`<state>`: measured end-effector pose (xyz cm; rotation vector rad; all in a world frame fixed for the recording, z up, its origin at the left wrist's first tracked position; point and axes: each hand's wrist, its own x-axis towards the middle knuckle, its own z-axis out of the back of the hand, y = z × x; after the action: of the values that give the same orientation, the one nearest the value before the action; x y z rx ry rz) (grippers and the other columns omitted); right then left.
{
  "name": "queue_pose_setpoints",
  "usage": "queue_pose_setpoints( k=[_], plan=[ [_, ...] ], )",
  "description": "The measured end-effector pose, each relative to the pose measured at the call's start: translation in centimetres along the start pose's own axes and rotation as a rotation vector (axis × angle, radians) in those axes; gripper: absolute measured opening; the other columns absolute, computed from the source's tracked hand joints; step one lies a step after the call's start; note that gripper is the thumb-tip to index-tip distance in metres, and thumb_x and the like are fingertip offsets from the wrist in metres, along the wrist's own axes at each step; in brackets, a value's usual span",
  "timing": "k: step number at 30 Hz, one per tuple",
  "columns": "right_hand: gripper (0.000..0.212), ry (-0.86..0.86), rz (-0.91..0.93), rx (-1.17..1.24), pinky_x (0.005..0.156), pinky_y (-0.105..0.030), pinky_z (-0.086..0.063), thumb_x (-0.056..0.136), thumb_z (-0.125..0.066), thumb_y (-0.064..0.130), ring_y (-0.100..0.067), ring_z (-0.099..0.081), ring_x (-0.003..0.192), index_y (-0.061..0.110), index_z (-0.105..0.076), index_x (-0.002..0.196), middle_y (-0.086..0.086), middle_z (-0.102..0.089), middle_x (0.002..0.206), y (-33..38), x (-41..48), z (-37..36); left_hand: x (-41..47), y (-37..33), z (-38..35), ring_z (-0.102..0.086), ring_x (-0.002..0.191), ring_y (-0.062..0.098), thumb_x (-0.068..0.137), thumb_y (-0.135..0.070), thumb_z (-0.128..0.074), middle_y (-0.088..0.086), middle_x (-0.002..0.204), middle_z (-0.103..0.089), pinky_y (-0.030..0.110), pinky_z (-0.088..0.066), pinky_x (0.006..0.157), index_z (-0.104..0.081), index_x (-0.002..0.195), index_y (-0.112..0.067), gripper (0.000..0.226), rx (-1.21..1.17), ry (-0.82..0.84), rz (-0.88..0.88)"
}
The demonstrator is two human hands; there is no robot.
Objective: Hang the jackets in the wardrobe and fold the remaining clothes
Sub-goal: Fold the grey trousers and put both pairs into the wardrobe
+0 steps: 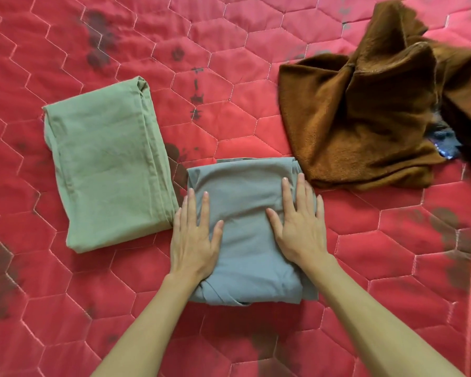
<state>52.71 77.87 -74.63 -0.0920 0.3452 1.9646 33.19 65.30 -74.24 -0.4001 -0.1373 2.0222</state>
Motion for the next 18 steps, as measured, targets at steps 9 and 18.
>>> queue_pose_setpoints(
  k=[9,18],
  plan=[
    [0.106,0.043,-0.452,0.458,0.111,-0.046,-0.035,0.079,-0.069,0.059,-0.036,-0.037,0.139,0.012,-0.014,0.157,-0.020,-0.036,0.151,2.8,-9.9,2.5,-8.5,-3.9,1.8,-0.031,0.145,0.031,0.075,-0.032,-0.058,0.017,0.158,-0.029,0.045,-0.028,0.118,-0.019,0.156,-0.007,0.092,-0.348,-0.082,0.352],
    [0.067,0.235,-0.598,0.636,0.082,-0.040,-0.050,0.068,-0.074,0.069,-0.030,-0.064,0.104,0.016,-0.058,0.107,-0.003,-0.069,0.106,1.8,-11.6,3.3,-11.3,-4.7,3.7,-0.010,0.153,0.026,0.073,-0.008,-0.059,0.011,0.167,-0.006,0.043,-0.017,0.123,0.000,0.158,-0.009,0.104,-0.384,0.214,0.456]
  ],
)
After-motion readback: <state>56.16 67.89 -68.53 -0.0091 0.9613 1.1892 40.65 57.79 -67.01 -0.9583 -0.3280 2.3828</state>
